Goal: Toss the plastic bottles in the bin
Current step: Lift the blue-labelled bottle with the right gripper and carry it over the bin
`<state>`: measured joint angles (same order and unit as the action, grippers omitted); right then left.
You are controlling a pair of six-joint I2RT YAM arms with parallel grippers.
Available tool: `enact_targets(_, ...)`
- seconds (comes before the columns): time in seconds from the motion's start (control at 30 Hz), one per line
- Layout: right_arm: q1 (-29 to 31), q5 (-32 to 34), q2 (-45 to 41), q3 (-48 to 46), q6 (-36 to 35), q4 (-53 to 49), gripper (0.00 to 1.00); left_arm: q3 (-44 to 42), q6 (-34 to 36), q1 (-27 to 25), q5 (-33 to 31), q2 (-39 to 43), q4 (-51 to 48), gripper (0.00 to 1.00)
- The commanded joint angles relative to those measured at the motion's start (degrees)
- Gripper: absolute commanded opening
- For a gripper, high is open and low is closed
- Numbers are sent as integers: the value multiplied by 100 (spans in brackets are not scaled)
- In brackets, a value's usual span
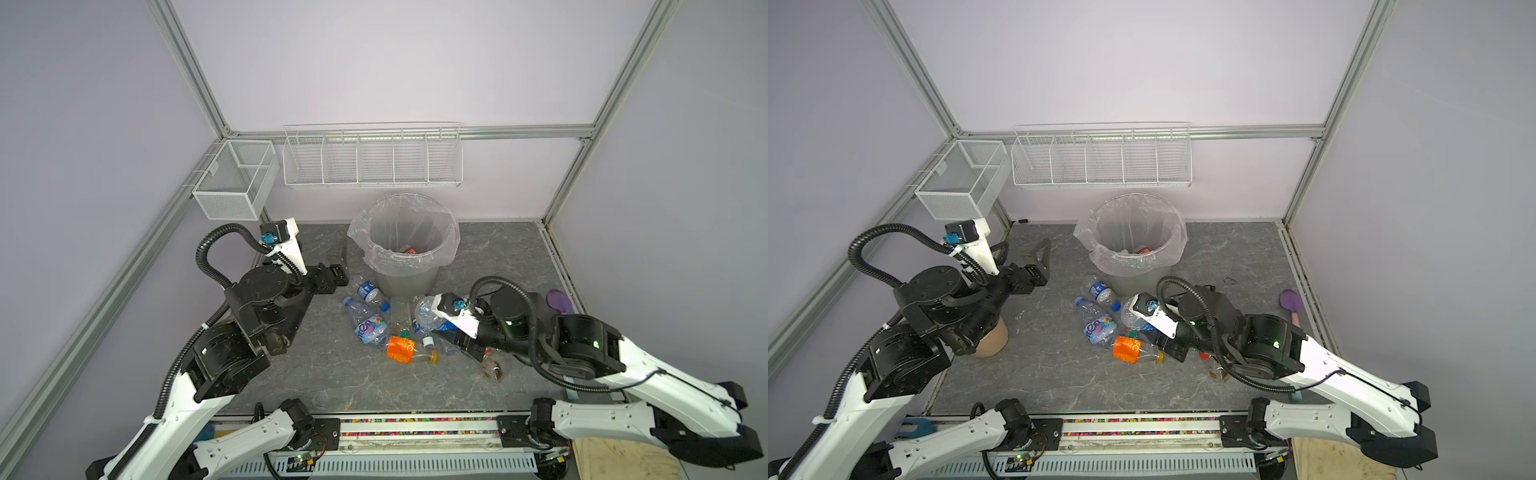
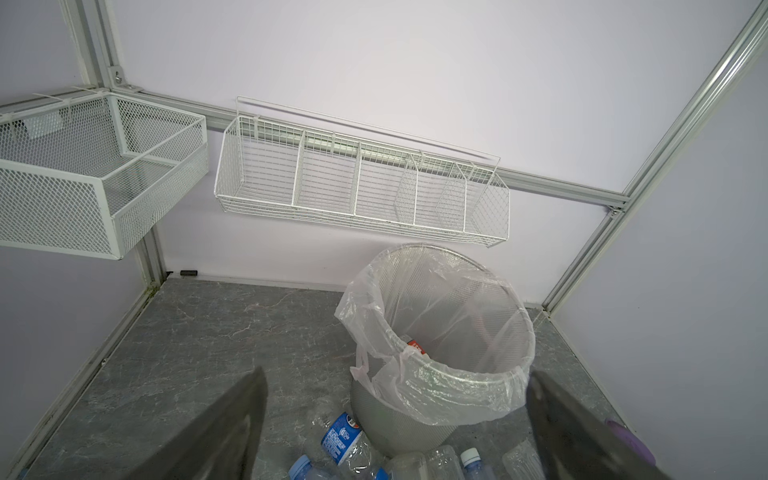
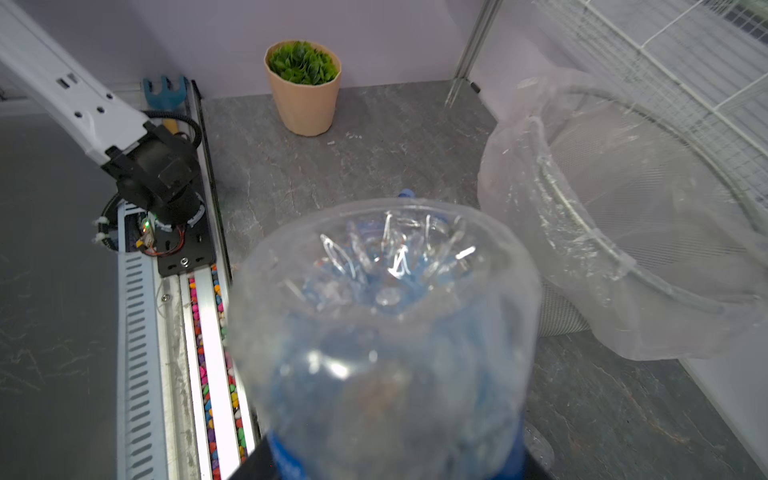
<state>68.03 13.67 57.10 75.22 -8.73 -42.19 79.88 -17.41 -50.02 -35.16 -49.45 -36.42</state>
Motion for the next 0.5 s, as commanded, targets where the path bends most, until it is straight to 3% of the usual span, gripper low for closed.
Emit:
enact_targets(0.0,17,597,-353,-21,267,584,7,-95,-190,-33,-102,80,-128,96)
enact_targets(0.47,-121,793,-834,-125,179,1153,7,-282,-333,-26,-64,138,-153,96)
